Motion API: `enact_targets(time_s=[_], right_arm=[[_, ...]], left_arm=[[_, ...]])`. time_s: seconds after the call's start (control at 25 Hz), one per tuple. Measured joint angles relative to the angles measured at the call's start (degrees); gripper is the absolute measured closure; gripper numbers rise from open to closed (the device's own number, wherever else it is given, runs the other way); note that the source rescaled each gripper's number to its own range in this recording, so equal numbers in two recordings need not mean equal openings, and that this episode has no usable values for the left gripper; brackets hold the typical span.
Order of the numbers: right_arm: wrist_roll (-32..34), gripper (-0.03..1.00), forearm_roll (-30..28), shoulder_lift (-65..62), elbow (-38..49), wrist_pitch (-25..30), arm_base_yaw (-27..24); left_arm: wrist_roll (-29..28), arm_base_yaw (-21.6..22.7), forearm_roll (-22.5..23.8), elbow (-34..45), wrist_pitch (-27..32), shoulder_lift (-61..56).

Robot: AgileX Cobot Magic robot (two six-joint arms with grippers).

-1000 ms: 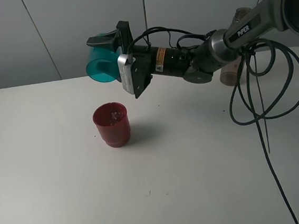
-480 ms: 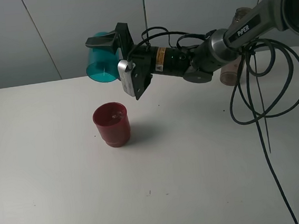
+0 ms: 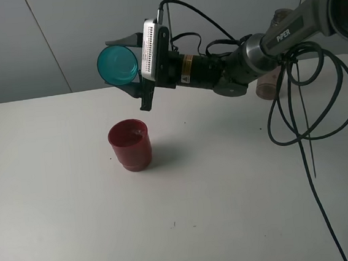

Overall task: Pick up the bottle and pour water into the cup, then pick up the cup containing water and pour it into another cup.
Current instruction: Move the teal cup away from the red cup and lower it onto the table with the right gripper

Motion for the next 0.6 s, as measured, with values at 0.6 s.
enact_targets(time_s=[0.6], right_arm=[[19.57,0.93,26.47,-11.83,23.52,3.21,-2.94]], left_arm=[[0.0,0.0,0.0,0.0,0.0,0.0]])
